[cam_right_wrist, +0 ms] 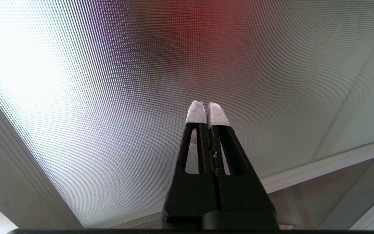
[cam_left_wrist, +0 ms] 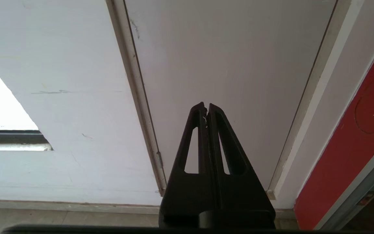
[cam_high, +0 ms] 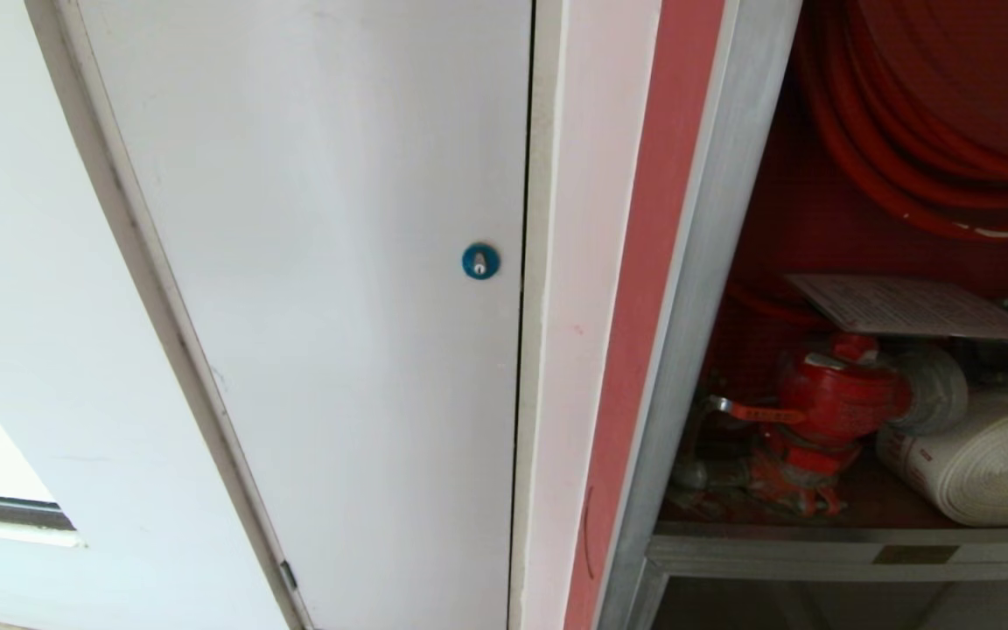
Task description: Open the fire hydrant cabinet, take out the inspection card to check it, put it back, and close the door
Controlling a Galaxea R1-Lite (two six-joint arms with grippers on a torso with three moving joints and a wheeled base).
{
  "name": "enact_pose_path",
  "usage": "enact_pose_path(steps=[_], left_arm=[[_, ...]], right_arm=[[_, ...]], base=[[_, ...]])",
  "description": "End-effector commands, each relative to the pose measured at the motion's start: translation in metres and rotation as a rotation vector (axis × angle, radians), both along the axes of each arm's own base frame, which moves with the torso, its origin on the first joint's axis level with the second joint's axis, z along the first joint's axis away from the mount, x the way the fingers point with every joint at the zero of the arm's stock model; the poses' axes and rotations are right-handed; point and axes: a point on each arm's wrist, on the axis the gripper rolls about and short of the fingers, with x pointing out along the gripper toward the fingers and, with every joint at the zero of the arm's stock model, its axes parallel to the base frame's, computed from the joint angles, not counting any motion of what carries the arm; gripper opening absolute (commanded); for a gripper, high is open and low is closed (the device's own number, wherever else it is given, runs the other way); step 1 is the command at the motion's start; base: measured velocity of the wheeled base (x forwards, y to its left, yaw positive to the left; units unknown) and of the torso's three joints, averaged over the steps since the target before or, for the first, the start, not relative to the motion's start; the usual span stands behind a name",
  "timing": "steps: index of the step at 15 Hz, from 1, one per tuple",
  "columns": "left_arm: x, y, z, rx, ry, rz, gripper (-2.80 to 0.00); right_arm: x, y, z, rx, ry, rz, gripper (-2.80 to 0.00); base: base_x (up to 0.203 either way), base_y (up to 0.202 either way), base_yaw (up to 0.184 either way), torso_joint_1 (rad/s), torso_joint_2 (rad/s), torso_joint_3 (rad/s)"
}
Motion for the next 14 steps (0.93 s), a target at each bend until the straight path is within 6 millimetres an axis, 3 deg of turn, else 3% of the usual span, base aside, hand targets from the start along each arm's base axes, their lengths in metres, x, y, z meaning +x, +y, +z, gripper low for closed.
enact_pose_path(steps=[1,14], left_arm=[[0.0006,0.0000,-0.0016,-0.001,0.008,0.000,-2.80],[0.0006,0.0000,-0.0016,-0.001,0.008,0.000,-2.80]], right_arm=[[0.0003,0.0000,-0.0008,0.000,0.004,0.001,-2.80],[0.0003,0.0000,-0.0008,0.000,0.004,0.000,-2.80]], base=[[0.000,0.000,0.000,0.000,0.00,0.000],[-0.008,0.000,0.000,0.001,0.00,0.001]])
